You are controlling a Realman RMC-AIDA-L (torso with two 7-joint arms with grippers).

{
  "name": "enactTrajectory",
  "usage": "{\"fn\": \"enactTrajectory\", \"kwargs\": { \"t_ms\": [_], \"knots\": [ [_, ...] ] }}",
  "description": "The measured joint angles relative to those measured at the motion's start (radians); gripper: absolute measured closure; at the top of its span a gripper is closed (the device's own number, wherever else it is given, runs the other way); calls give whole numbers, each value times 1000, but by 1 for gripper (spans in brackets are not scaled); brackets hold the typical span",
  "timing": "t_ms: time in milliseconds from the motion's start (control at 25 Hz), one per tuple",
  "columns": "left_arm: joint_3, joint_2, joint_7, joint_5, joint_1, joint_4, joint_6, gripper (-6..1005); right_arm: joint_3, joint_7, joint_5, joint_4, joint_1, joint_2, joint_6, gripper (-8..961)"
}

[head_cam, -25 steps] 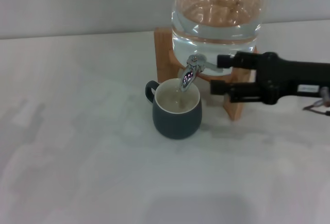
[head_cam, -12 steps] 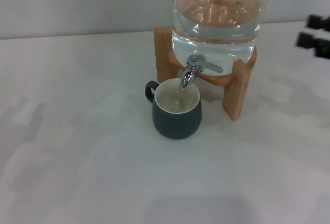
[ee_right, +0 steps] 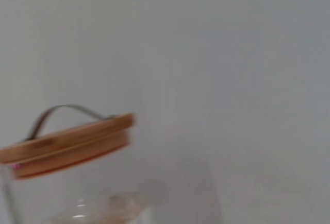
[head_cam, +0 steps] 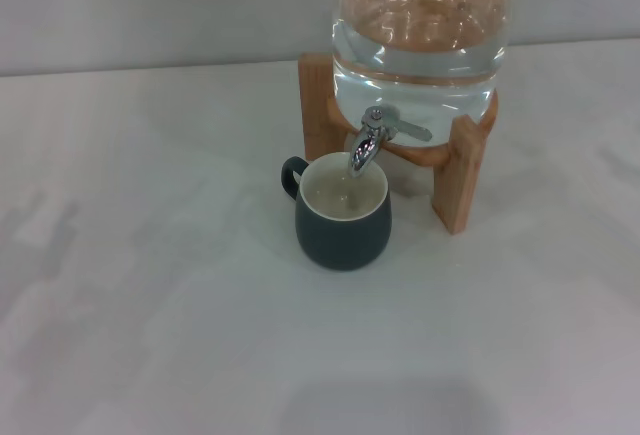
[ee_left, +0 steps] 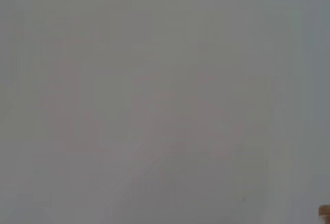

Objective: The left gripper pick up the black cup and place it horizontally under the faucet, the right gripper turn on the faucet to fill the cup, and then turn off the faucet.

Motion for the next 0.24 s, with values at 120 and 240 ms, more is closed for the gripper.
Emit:
{"fn": "enactTrajectory", "kwargs": {
  "t_ms": [120, 240],
  "knots": [
    [1, 0, -26, 9, 3, 19, -2, 527, 11, -9, 1, 25, 2, -11, -45, 112],
    [2, -1, -43, 26, 5, 42, -11, 527, 53, -15, 3, 37, 9, -10, -79, 112]
  ]
}}
